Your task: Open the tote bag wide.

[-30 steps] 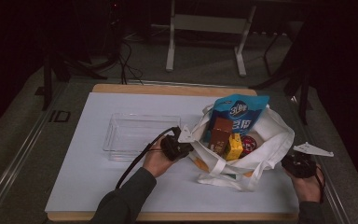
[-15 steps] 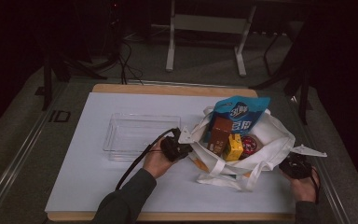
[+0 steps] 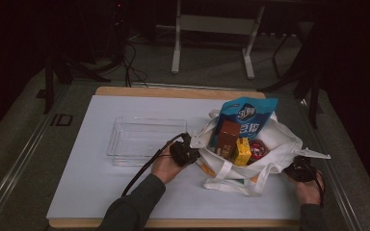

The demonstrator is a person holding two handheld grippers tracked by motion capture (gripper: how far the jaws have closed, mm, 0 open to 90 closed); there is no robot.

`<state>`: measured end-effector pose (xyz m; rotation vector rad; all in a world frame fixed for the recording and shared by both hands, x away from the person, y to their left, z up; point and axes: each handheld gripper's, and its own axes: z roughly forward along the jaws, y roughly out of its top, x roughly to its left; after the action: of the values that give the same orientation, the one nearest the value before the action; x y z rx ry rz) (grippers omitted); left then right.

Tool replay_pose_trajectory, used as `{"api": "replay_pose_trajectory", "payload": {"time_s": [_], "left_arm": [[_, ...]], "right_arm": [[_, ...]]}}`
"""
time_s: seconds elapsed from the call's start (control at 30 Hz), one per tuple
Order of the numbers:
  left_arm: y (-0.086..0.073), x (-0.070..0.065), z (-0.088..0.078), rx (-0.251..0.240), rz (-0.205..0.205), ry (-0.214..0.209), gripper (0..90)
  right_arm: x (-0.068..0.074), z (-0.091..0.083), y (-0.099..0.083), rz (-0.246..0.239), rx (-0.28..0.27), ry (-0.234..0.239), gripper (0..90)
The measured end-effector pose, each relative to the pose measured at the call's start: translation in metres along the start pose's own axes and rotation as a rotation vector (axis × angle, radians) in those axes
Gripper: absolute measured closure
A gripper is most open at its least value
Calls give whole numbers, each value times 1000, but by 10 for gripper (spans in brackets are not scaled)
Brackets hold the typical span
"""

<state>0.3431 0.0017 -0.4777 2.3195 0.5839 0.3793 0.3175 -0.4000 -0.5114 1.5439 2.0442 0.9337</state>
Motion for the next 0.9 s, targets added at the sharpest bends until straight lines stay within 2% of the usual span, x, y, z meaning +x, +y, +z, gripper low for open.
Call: {"api": "replay_pose_trajectory", "payload": {"time_s": [0.1,0.13,0.23,0.47,0.53,0.57,0.6,0.63,0.9], "left_arm": [[-1,1,-1,-5,-1,-13,809],[-2,2,-3,-18,7,-30,785],[-3,1,-8,-30,17,-40,712],[-7,3,-22,-64,11,-40,655],[-8,4,-28,-81,7,-42,653],[-10,5,-35,-107,-6,-47,653],[-10,5,-35,-107,-6,-47,650],[-11,5,-40,-123,-11,-49,646],[-12,6,-61,-165,-24,-70,630]], "right_arm": [[1,-4,1,-7,-8,-3,859],[0,-6,1,-9,-7,-4,827],[-1,-13,-1,-19,-4,4,781],[-3,-31,1,-30,-33,24,715],[-1,-42,3,-47,-43,42,687],[0,-45,3,-54,-47,45,679],[1,-48,3,-60,-47,47,672],[2,-51,3,-65,-50,48,667],[2,-71,6,-86,-65,64,647]]}}
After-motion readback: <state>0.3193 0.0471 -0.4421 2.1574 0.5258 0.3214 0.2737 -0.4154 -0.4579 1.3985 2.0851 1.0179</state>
